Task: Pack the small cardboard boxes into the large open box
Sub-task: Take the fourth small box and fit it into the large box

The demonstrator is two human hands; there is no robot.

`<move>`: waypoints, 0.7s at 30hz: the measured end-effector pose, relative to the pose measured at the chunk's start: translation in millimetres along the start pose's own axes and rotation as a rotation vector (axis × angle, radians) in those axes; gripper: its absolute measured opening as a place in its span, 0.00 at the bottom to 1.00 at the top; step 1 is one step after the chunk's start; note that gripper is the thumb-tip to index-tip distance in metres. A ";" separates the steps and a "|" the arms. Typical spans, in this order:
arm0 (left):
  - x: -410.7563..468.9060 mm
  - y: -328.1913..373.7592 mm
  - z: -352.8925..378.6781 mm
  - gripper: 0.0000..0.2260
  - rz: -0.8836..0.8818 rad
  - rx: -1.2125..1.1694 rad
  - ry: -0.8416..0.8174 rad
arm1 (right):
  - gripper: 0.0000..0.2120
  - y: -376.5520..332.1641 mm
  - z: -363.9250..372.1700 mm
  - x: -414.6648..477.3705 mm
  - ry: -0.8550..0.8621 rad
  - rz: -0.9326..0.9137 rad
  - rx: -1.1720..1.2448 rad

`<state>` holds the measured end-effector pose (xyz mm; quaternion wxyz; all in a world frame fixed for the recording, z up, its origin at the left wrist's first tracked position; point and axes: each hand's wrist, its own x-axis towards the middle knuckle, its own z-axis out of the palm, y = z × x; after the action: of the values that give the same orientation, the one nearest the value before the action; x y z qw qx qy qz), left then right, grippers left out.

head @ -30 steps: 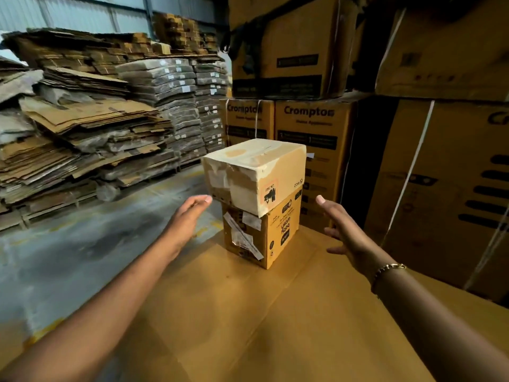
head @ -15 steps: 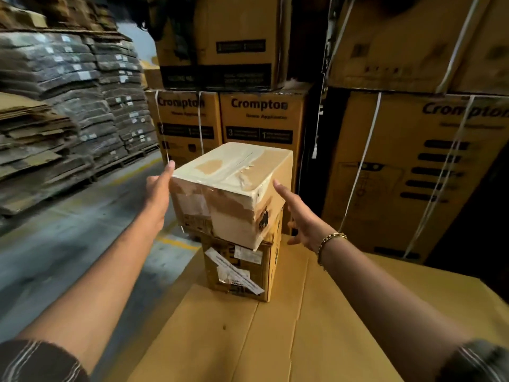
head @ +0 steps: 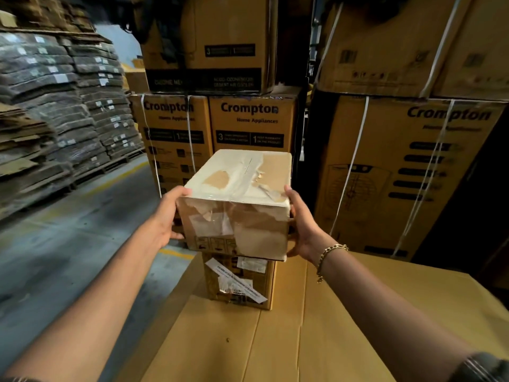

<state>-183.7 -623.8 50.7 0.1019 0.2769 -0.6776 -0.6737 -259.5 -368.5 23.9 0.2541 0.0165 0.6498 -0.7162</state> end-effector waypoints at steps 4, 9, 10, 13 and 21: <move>-30.9 -3.0 16.6 0.21 -0.003 0.008 -0.050 | 0.42 4.5 -29.4 -18.5 0.034 -0.022 -0.022; -84.4 -12.0 38.7 0.30 0.012 -0.017 -0.157 | 0.29 6.9 -79.3 -60.3 0.058 -0.110 0.013; -93.8 -12.7 44.1 0.34 0.021 -0.005 -0.172 | 0.29 8.3 -89.8 -68.0 0.053 -0.123 0.031; -126.8 -5.0 62.1 0.34 0.099 0.011 -0.177 | 0.28 12.6 -117.1 -91.0 -0.017 -0.188 0.056; -217.4 -3.5 107.7 0.55 0.320 0.135 -0.237 | 0.36 -4.8 -202.3 -162.2 -0.165 -0.349 0.027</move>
<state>-58.4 -420.0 90.6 0.1084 0.0908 -0.7636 -0.6300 -182.2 -122.8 54.3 0.1783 -0.1516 0.6100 -0.7571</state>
